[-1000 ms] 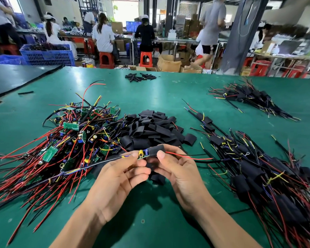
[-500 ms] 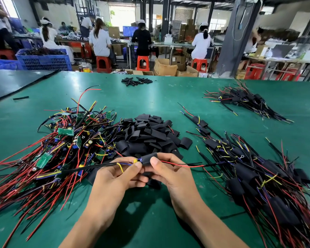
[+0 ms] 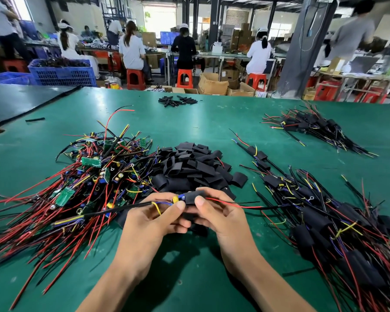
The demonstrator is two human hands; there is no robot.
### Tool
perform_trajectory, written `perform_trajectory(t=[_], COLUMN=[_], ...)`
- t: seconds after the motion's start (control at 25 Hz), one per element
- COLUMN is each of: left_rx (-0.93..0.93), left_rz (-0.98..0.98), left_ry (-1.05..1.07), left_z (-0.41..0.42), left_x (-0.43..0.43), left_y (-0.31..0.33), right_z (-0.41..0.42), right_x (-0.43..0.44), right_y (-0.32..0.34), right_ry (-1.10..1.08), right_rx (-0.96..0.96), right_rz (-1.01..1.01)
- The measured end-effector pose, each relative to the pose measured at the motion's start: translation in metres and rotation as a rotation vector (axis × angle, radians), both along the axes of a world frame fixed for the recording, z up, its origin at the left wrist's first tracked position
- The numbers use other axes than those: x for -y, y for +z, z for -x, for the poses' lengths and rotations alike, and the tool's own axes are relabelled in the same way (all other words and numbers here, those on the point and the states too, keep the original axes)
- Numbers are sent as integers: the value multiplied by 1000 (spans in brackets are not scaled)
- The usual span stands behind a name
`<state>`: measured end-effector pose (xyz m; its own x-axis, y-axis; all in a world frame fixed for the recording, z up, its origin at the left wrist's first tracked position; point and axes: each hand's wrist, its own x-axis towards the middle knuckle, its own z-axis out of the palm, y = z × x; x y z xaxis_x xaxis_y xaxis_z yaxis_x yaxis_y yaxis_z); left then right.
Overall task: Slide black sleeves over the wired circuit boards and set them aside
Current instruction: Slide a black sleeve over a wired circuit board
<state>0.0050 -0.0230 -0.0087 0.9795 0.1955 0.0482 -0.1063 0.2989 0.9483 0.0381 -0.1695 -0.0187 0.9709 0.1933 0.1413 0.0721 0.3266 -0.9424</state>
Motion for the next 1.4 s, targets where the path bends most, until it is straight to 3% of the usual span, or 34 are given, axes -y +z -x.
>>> perform_trajectory(t=[0.56,0.8,1.0,1.4], left_rx=[79,70,45,-33], left_rz=[-374,-252,-283,-12], left_ry=[178,91,80,-123], left_z=[5,4,5,4], left_x=[4,-1,-1,-7], left_y=[2,4,3,8], right_z=[-5,-3,-6,-5], right_x=[2,2,5,8], right_y=[-3,-3,-5,-6], right_ry=[69,85,98,173], right_rx=[-147,-124,-126,-52], right_rz=[-40,-16,-43,-73])
